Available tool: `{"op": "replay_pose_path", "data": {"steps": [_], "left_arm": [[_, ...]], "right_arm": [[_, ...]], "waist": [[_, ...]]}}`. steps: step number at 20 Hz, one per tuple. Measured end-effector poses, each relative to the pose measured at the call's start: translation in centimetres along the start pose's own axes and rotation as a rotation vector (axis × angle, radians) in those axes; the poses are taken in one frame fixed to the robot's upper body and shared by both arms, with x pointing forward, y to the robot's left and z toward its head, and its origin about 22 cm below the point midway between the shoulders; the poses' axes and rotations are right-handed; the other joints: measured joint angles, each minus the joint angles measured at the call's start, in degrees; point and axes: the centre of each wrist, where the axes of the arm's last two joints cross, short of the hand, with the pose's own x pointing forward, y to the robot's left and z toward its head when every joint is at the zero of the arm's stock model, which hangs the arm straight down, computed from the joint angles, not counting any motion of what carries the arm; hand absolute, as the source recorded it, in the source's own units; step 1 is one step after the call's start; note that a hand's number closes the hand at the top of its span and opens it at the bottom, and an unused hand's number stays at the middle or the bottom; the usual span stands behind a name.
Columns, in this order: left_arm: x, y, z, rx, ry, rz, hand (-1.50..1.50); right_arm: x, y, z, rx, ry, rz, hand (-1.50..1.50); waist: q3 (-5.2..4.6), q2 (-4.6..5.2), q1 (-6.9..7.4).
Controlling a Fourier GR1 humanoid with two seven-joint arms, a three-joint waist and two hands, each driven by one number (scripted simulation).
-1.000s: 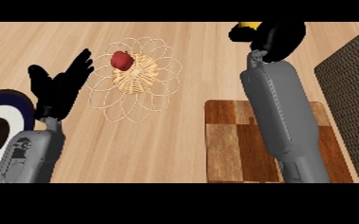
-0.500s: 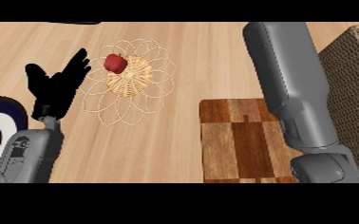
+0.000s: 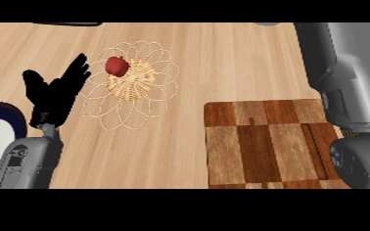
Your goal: Pick the lemon from the cutting board and place it in the basket
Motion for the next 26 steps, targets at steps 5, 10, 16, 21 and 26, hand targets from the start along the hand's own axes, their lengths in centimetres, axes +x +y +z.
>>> {"op": "replay_pose_path", "data": {"steps": [5,10,16,21,26], "left_arm": [[-0.1,0.6,0.4,0.01,0.001,0.0,0.0],[-0.6,0.8,0.7,0.03,0.01,0.001,0.0],[-1.0,1.3,1.0,0.046,0.018,0.005,0.0],[-1.1,1.6,1.4,0.059,0.027,0.011,0.0],[-1.6,1.7,1.5,0.068,0.032,0.007,0.0]], "right_arm": [[-0.7,0.0,-2.9,-0.071,0.04,0.09,1.5],[-2.9,0.9,-5.0,-0.111,0.078,0.157,1.5],[-5.9,2.0,-6.8,-0.115,0.119,0.189,1.5],[-8.5,3.2,-6.8,-0.106,0.136,0.192,1.5],[-11.9,4.3,-7.3,-0.108,0.164,0.172,1.5]], "waist": [[0.0,-0.19,-0.55],[0.04,-0.51,-1.63],[0.11,-0.85,-2.6],[0.13,-1.21,-3.4],[0.13,-1.31,-3.88]]}}
